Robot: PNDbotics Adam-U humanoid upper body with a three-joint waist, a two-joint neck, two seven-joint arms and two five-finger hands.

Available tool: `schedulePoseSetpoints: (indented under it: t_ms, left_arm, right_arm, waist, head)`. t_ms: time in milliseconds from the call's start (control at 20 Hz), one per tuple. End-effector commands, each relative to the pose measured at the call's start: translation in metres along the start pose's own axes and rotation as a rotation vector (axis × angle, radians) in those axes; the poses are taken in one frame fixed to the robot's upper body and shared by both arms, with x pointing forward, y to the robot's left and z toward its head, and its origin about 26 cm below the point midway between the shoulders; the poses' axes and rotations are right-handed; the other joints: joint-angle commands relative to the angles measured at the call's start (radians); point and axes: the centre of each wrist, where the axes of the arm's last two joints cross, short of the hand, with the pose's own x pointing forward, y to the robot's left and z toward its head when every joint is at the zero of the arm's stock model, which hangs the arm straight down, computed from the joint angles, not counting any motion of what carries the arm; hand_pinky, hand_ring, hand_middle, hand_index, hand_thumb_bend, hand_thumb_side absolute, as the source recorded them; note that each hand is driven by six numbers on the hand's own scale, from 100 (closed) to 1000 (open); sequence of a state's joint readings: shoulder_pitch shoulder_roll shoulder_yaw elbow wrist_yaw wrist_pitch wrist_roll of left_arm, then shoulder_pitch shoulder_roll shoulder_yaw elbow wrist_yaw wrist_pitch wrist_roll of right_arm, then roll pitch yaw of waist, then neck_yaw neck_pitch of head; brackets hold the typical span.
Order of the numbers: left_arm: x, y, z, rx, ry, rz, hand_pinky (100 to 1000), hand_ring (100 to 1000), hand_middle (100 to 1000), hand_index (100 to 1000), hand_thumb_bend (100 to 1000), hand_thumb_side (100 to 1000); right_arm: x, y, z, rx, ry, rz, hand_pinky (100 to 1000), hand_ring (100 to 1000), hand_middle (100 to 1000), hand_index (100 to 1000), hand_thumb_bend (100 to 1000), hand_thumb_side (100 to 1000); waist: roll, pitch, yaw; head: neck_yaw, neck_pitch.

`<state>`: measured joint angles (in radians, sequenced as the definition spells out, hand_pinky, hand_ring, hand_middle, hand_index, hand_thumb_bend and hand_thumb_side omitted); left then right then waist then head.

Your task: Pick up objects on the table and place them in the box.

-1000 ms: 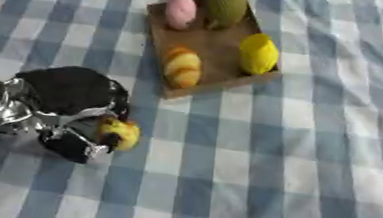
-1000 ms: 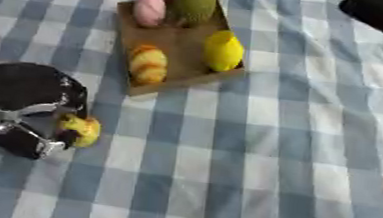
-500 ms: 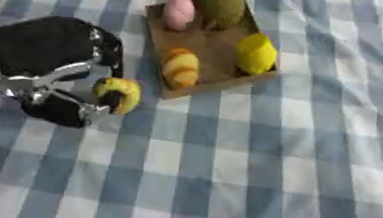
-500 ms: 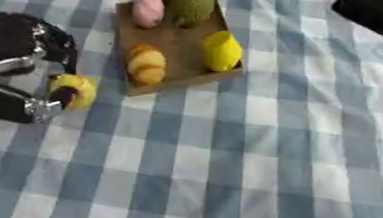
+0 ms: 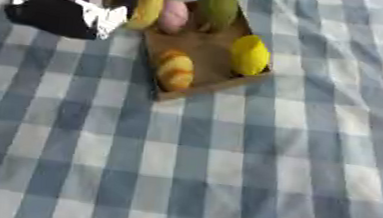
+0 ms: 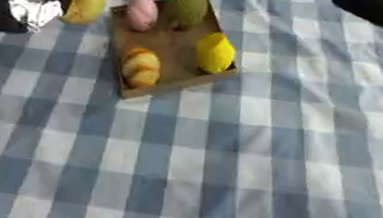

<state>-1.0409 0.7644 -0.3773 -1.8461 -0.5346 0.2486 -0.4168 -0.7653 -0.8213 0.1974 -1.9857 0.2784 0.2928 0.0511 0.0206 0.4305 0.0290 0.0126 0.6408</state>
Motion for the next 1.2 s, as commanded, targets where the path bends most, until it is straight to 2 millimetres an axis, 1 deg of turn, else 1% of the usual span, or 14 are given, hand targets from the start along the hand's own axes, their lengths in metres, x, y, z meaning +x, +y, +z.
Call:
schedulePoseSetpoints:
  t_ms: [50, 350, 400, 450, 600, 700, 750, 800, 850, 900, 950, 1000, 1100, 1200]
  left_arm:
    - [-0.014, 0.002, -0.016, 0.046, 0.029, 0.022, 788, 725, 628, 640, 100, 407]
    - [-0.029, -0.02, -0.046, 0.064, 0.039, 0.089, 788, 728, 632, 643, 100, 412]
    - [-0.032, -0.026, -0.05, 0.053, 0.042, 0.092, 789, 729, 635, 645, 100, 321]
    - [-0.034, -0.031, -0.053, 0.04, 0.046, 0.096, 790, 731, 637, 649, 100, 400]
    - [-0.043, -0.049, -0.06, -0.016, 0.064, 0.091, 803, 744, 657, 683, 100, 379]
    - [-0.049, -0.06, -0.063, -0.06, 0.071, 0.085, 822, 767, 692, 750, 110, 402]
    - [-0.051, -0.064, -0.064, -0.082, 0.071, 0.08, 827, 775, 705, 773, 153, 420]
    - [-0.053, -0.068, -0.065, -0.101, 0.069, 0.073, 839, 790, 731, 827, 229, 453]
    - [-0.054, -0.071, -0.065, -0.12, 0.067, 0.066, 847, 800, 747, 856, 280, 480]
    - [-0.056, -0.073, -0.065, -0.137, 0.066, 0.061, 861, 824, 780, 903, 412, 545]
    - [-0.057, -0.074, -0.065, -0.153, 0.062, 0.058, 875, 851, 815, 921, 520, 602]
    - [-0.058, -0.075, -0.065, -0.168, 0.056, 0.06, 884, 872, 841, 927, 594, 632]
    - [-0.06, -0.074, -0.064, -0.191, 0.044, 0.074, 896, 889, 859, 928, 648, 646]
    - [-0.061, -0.071, -0.063, -0.196, 0.046, 0.089, 893, 887, 855, 925, 629, 660]
  right_arm:
    - [0.006, -0.012, -0.002, -0.021, -0.032, 0.027, 685, 702, 777, 813, 100, 663]
    - [0.008, -0.012, -0.004, -0.026, -0.045, 0.018, 684, 702, 777, 813, 100, 668]
    - [0.009, -0.012, -0.005, -0.026, -0.047, 0.016, 684, 701, 777, 813, 100, 662]
    - [0.009, -0.012, -0.005, -0.027, -0.048, 0.014, 683, 701, 777, 813, 100, 670]
    - [0.01, -0.012, -0.006, -0.028, -0.049, 0.011, 683, 701, 777, 813, 100, 671]
    - [0.01, -0.012, -0.006, -0.03, -0.049, 0.009, 683, 701, 777, 813, 100, 672]
    - [0.01, -0.012, -0.006, -0.03, -0.048, 0.009, 683, 701, 777, 813, 100, 673]
    - [0.01, -0.012, -0.006, -0.031, -0.047, 0.008, 682, 701, 777, 813, 100, 673]
    - [0.01, -0.011, -0.006, -0.031, -0.046, 0.007, 682, 701, 777, 813, 100, 673]
    - [0.01, -0.011, -0.006, -0.031, -0.046, 0.007, 682, 701, 777, 813, 100, 673]
    - [0.01, -0.011, -0.006, -0.031, -0.046, 0.006, 682, 701, 777, 813, 100, 673]
    - [0.01, -0.011, -0.006, -0.031, -0.046, 0.005, 682, 701, 777, 813, 100, 673]
    - [0.01, -0.011, -0.006, -0.031, -0.045, 0.005, 683, 701, 777, 813, 100, 673]
    - [0.01, -0.011, -0.006, -0.03, -0.043, 0.005, 683, 701, 777, 813, 100, 672]
  waist:
    - [0.0, -0.019, -0.006]
    - [0.001, -0.009, -0.019]
    - [0.002, -0.008, -0.021]
    - [0.002, -0.006, -0.023]
    - [0.002, -0.003, -0.028]
    - [0.003, -0.002, -0.029]
    - [0.003, -0.002, -0.029]
    - [0.003, -0.001, -0.029]
    - [0.003, -0.002, -0.029]
    - [0.003, -0.002, -0.029]
    - [0.003, -0.002, -0.029]
    - [0.002, -0.003, -0.028]
    - [0.001, -0.005, -0.027]
    - [0.0, -0.006, -0.026]
  head:
    - [0.013, -0.018]
    - [0.025, -0.028]
    - [0.027, -0.029]
    - [0.029, -0.031]
    - [0.03, -0.032]
    - [0.03, -0.032]
    - [0.03, -0.032]
    - [0.029, -0.031]
    - [0.029, -0.03]
    - [0.028, -0.029]
    - [0.028, -0.029]
    - [0.027, -0.028]
    - [0.025, -0.025]
    - [0.024, -0.023]
